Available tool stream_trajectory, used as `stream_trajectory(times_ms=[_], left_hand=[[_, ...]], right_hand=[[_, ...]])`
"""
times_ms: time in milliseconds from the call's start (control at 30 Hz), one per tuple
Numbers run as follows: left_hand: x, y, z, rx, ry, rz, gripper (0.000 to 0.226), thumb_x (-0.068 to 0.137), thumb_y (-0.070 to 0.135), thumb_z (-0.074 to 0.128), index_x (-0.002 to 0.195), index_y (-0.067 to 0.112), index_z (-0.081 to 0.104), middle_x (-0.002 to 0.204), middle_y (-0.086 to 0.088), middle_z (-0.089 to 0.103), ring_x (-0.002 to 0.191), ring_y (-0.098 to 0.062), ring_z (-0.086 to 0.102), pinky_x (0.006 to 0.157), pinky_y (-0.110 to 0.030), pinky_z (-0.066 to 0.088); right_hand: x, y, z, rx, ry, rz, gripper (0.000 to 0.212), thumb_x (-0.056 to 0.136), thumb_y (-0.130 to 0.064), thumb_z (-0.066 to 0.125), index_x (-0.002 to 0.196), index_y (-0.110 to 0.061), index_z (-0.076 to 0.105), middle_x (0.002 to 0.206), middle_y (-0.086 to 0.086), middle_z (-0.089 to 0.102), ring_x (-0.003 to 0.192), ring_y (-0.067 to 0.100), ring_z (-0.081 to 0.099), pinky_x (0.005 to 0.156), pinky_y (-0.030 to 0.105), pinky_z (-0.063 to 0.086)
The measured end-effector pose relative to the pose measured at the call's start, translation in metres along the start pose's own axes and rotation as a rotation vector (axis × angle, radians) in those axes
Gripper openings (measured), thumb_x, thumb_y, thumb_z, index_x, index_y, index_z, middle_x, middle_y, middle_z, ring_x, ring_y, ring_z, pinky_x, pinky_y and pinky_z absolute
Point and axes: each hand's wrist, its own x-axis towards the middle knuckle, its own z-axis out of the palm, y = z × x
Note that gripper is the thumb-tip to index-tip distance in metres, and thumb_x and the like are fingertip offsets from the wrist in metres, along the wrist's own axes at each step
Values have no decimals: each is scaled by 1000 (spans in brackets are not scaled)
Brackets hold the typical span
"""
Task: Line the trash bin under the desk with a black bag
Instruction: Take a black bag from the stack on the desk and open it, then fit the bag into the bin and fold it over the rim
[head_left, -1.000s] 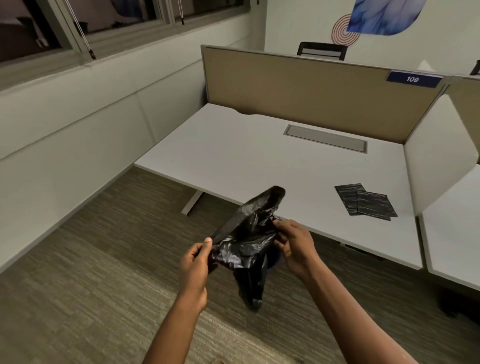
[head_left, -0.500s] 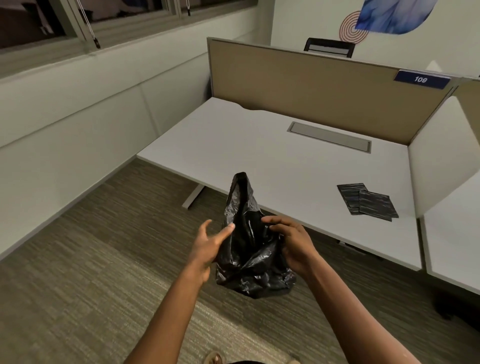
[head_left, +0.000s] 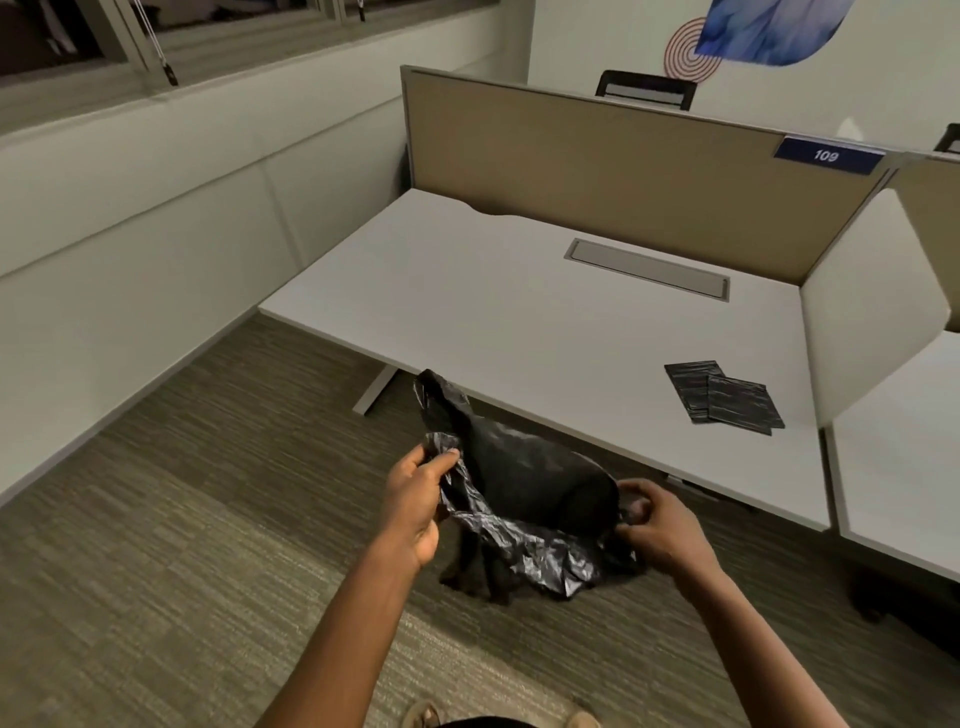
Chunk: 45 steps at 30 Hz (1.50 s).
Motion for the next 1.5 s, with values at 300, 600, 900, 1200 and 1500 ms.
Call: stream_trajectory(times_ms=[300, 600, 900, 1200, 1500], left_hand=[[-6, -11, 17, 70, -395, -108, 25, 98, 7, 63, 119, 7, 75, 117, -19, 77, 101, -27, 77, 82, -40, 64], [29, -26, -55, 301, -22, -20, 19, 100, 27, 68, 102, 14, 81, 105, -12, 82, 106, -31, 76, 92, -43, 61], [17, -35, -57, 325, -232, 60, 16, 101, 19, 65, 98, 12, 80, 93, -6, 80, 85, -15, 73, 72, -25, 58], [26, -17, -111, 627, -84, 276, 33, 98, 10, 67, 84, 36, 81, 88, 12, 81, 81, 5, 73, 71, -11, 55], [37, -18, -118, 829, -5, 460, 14, 96, 37, 69, 83, 35, 75, 80, 20, 76, 76, 3, 71, 65, -8, 50]], right_hand=[[1, -22, 28, -14, 108, -261, 15, 92, -31, 72, 85, -44, 69, 80, -23, 70, 80, -9, 65, 66, 8, 44], [7, -8, 39, 365, 58, -94, 19, 95, -41, 70, 80, -31, 77, 59, -11, 64, 55, 3, 52, 54, 27, 41], [-1, -20, 93, 20, -135, -253, 67, 71, -58, 86, 130, -40, 60, 120, -24, 59, 109, -8, 56, 98, 20, 47], [9, -27, 94, 159, 252, -243, 13, 96, -23, 69, 89, -31, 76, 84, -16, 76, 80, -4, 69, 68, 8, 48], [8, -48, 100, 294, 410, -306, 10, 102, -29, 62, 95, -33, 69, 90, -15, 72, 83, 0, 67, 68, 8, 47]])
